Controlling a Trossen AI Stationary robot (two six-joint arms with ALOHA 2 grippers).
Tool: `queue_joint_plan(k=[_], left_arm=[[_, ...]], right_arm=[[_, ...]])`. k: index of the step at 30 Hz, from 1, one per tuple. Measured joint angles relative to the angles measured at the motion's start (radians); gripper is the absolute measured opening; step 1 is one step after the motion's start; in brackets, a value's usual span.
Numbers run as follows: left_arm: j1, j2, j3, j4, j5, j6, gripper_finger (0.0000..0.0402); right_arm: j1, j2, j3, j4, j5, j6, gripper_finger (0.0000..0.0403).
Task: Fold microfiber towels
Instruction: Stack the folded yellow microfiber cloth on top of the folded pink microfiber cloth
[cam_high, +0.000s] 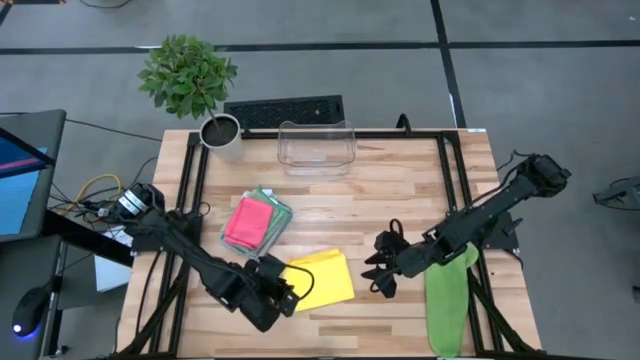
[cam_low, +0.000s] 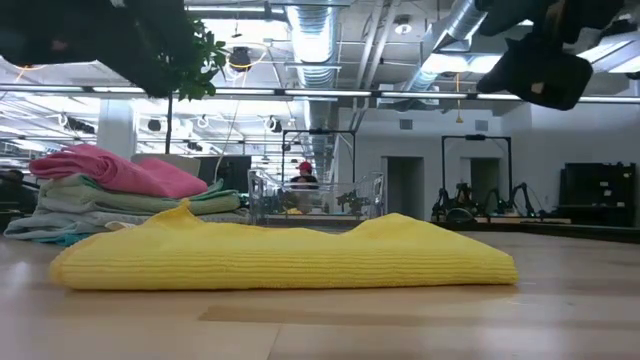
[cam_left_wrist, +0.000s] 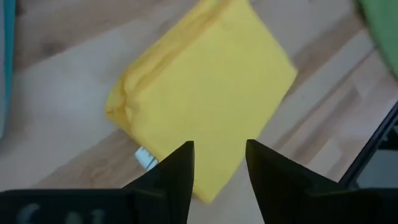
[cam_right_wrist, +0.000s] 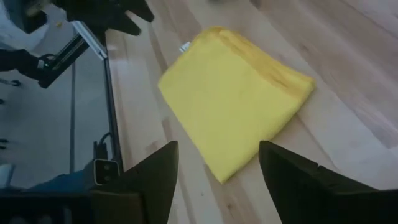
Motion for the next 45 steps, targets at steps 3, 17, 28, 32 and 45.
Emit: queue_joint_plan(k=[3, 17, 28, 32, 45], left_arm=[[0.004, 0.001, -0.004, -0.016, 0.069, -0.002, 0.0151], [-0.023, 0.105, -0.015, -0.091, 0.184, -0.498, 0.026], [0.021, 0.192, -0.015, -0.001, 0.156, -0.501, 0.0261], [0.041, 0.2, -0.015, 0.019, 0.138, -0.464, 0.0261], [0.068, 0.192, -0.17, 0.212, 0.11, -0.546, 0.0261]], right_arm=[[-0.003, 0.0, 0.0, -0.004, -0.009, 0.036, 0.0249], [-0.089, 0.239, 0.001, 0.1, -0.096, 0.101, 0.025], [-0.122, 0.371, 0.017, 0.174, -0.257, 0.119, 0.0251], [-0.125, 0.396, 0.018, 0.177, -0.261, 0.135, 0.0251], [-0.154, 0.482, 0.038, 0.231, -0.276, 0.143, 0.0251]])
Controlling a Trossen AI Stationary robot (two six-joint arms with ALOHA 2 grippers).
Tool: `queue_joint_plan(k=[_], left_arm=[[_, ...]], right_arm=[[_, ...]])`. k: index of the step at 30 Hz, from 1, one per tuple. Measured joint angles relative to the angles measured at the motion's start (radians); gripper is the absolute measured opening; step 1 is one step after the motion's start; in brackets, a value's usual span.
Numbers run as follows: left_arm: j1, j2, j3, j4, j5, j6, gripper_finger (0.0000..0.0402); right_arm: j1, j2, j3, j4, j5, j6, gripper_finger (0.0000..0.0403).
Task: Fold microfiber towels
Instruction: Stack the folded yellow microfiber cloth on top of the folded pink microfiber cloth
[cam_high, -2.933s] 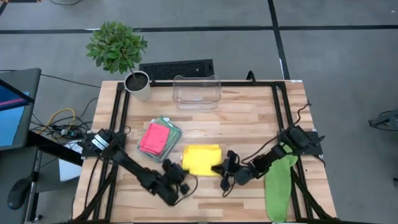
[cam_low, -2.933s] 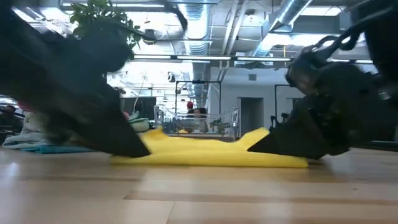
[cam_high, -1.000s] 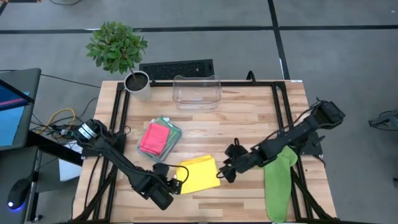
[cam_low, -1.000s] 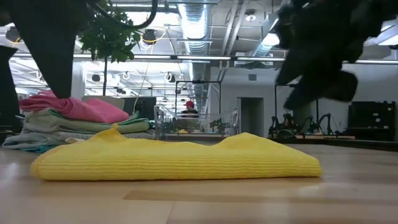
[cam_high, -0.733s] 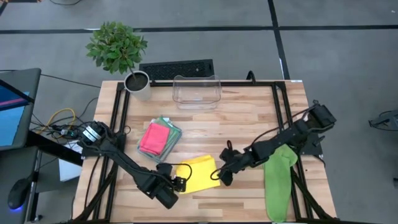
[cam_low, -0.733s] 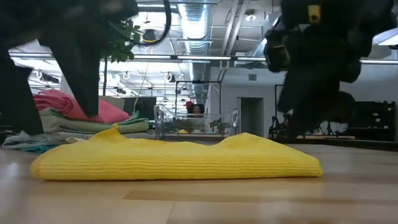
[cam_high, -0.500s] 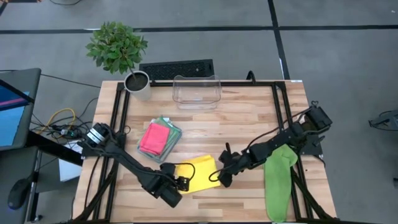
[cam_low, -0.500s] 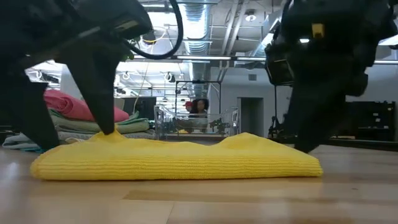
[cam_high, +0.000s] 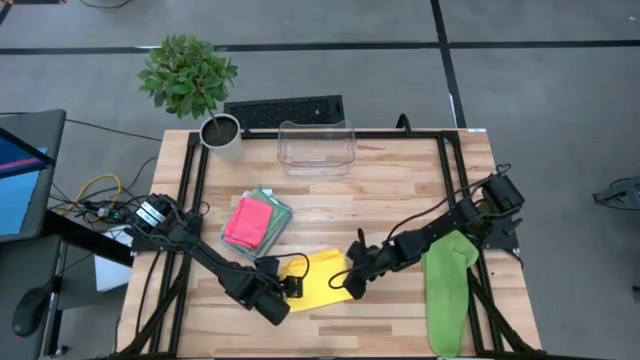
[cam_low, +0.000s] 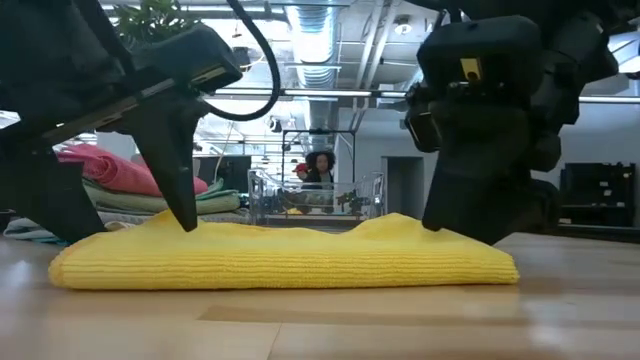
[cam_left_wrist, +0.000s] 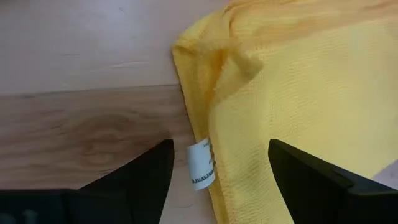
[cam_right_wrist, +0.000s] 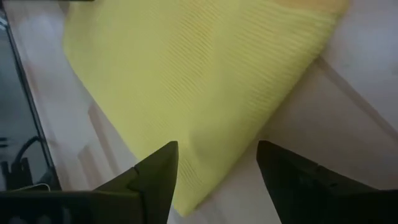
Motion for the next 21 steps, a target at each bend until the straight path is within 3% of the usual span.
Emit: queue_joint_plan(k=[5, 14, 17, 21], left_arm=[[0.009, 0.009, -0.004, 0.104, -0.002, 0.051, 0.0232], [0.028, 0.025, -0.021, 0.15, -0.031, 0.038, 0.0111], [0.028, 0.03, -0.022, 0.161, -0.059, 0.044, 0.0073], [0.029, 0.034, -0.023, 0.169, -0.103, 0.055, 0.0021]], right_arm=[[-0.02, 0.003, -0.001, 0.02, 0.0, 0.011, 0.0251], [-0.035, 0.007, -0.002, 0.02, 0.031, 0.029, 0.0239], [-0.038, 0.009, -0.003, 0.019, 0.043, 0.028, 0.021], [-0.04, 0.009, -0.003, 0.016, 0.071, 0.018, 0.0142]])
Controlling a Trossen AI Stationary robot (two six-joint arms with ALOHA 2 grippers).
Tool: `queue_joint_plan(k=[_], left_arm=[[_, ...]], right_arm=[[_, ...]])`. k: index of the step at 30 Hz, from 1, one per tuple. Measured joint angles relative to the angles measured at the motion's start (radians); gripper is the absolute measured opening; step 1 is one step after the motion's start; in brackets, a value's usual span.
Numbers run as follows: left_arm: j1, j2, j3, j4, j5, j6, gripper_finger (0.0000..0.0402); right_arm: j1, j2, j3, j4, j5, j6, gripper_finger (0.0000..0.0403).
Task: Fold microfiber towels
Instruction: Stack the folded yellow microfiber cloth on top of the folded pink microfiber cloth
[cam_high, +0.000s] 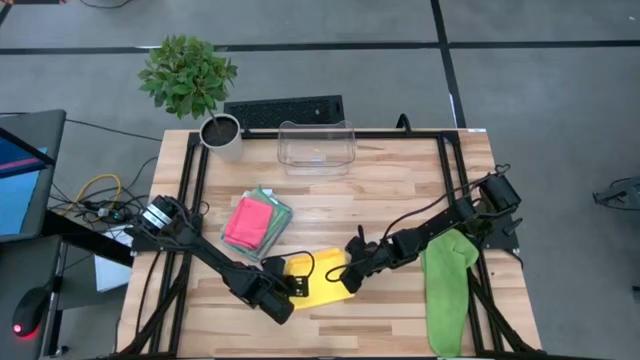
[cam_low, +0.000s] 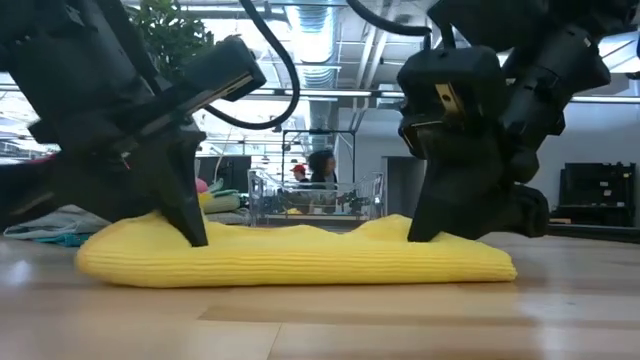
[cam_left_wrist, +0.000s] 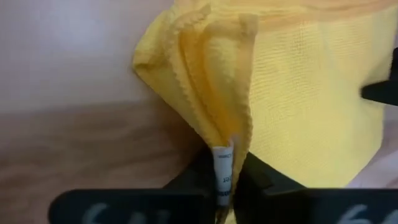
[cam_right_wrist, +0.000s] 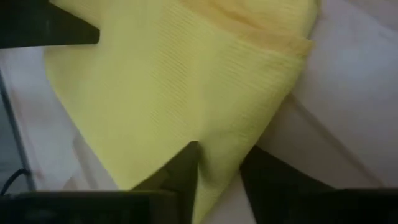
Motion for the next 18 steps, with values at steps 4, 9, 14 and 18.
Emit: queue_joint_plan(k=[4, 9, 14, 18], left_arm=[[0.002, 0.002, 0.0, 0.02, -0.052, 0.018, 0.0007], [0.005, -0.01, -0.006, 0.045, -0.135, 0.135, 0.0003], [-0.027, -0.129, -0.003, -0.044, -0.222, 0.132, 0.0002], [-0.057, -0.229, -0.003, -0.148, -0.267, 0.106, 0.0001]], right_arm=[[-0.002, 0.004, -0.004, 0.031, 0.018, -0.043, 0.0061], [-0.016, 0.0, 0.014, 0.124, 0.024, -0.112, 0.0016], [-0.04, -0.032, 0.133, 0.082, -0.015, -0.224, 0.0009], [-0.073, -0.032, 0.286, -0.085, -0.02, -0.338, 0.0009]])
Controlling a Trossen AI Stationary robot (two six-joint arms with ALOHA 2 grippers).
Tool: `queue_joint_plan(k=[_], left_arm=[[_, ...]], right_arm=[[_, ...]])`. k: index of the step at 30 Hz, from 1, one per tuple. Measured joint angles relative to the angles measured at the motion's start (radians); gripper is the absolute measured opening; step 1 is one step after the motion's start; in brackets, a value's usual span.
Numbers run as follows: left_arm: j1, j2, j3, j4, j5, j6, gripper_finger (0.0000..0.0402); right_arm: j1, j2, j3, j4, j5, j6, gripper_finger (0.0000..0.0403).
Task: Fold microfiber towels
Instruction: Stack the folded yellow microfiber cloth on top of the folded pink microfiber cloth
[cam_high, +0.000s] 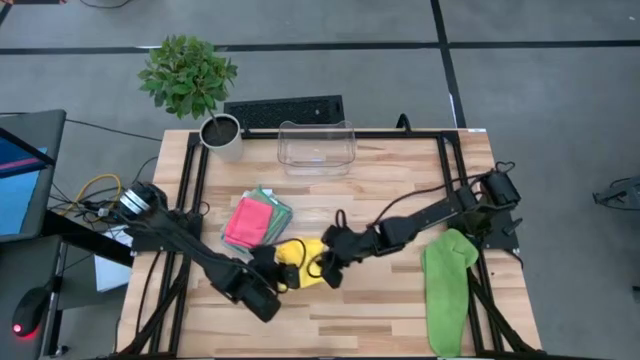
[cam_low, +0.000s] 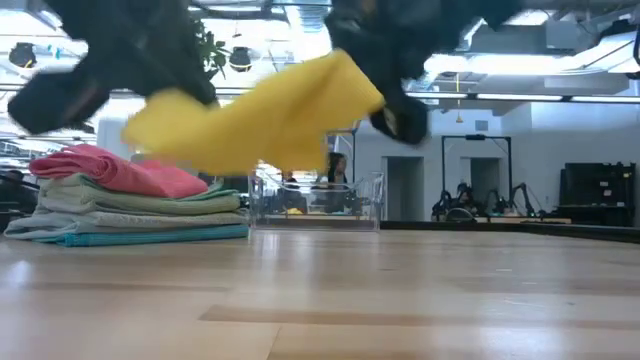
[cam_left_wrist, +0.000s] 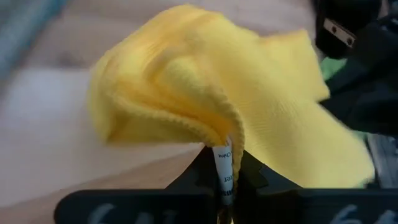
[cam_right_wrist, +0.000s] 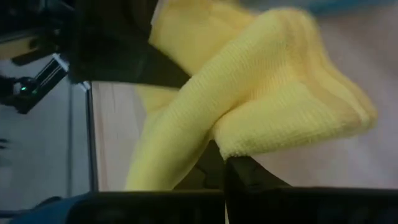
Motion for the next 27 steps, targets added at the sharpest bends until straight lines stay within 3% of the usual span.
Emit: queue_joint_plan(k=[4, 12, 22, 27], left_arm=[[-0.027, -0.09, 0.001, -0.143, -0.05, -0.029, 0.0001], [-0.085, -0.196, 0.002, -0.578, -0.157, -0.358, 0.0], [-0.067, -0.203, 0.002, -0.706, -0.156, -0.382, 0.0], [-0.049, -0.207, 0.003, -0.752, -0.14, -0.382, 0.0]], right_arm=[[-0.052, 0.0, 0.141, -0.133, 0.024, -0.136, 0.0009], [-0.201, 0.0, 0.269, -0.166, 0.005, -0.39, 0.0009], [-0.378, 0.051, 0.295, -0.019, -0.187, -0.537, 0.0009], [-0.386, 0.213, 0.466, -0.089, -0.245, -0.607, 0.0009]])
